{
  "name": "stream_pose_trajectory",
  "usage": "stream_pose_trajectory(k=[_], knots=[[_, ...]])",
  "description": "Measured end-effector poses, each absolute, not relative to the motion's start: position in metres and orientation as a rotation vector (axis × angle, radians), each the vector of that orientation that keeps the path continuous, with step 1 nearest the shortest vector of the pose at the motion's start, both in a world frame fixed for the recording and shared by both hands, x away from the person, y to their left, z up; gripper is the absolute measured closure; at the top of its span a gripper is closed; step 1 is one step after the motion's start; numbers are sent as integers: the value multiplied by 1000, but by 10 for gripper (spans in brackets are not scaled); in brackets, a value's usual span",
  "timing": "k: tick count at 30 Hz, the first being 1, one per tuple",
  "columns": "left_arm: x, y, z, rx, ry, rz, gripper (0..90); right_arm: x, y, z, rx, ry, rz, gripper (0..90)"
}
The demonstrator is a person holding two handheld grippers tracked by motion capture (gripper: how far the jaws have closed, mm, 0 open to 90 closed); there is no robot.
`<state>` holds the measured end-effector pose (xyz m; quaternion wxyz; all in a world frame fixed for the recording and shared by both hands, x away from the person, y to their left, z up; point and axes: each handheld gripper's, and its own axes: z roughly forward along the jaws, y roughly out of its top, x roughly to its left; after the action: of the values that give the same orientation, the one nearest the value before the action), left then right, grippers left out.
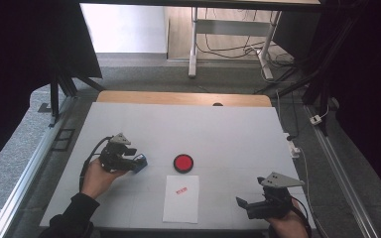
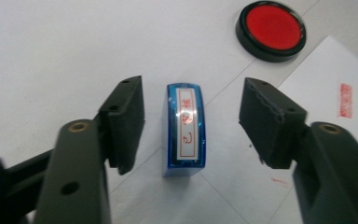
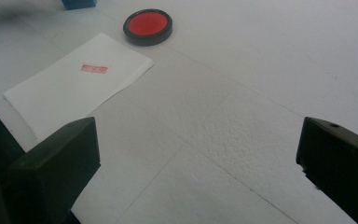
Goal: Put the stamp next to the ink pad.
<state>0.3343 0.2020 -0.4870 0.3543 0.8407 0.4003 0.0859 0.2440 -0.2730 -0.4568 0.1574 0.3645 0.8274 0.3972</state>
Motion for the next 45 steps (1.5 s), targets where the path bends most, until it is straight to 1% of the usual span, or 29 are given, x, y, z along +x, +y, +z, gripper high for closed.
stream_pose_trajectory(k=[11,16,18,29,39,45], knots=[[323,200,-471,2132,982,180,199,244,-272,-457,1034,2375,1135,0],[314,201,-461,2085,988,148,150,244,-272,-457,1032,2377,1135,0],[311,203,-458,2065,1003,144,111,244,-272,-457,1032,2377,1135,0],[279,222,-451,2013,1033,151,39,245,-272,-457,1032,2382,1135,0],[246,245,-449,1965,1042,173,2,245,-272,-457,1036,2382,1134,0],[231,252,-451,1955,1043,177,0,245,-272,-457,1042,2381,1136,0]])
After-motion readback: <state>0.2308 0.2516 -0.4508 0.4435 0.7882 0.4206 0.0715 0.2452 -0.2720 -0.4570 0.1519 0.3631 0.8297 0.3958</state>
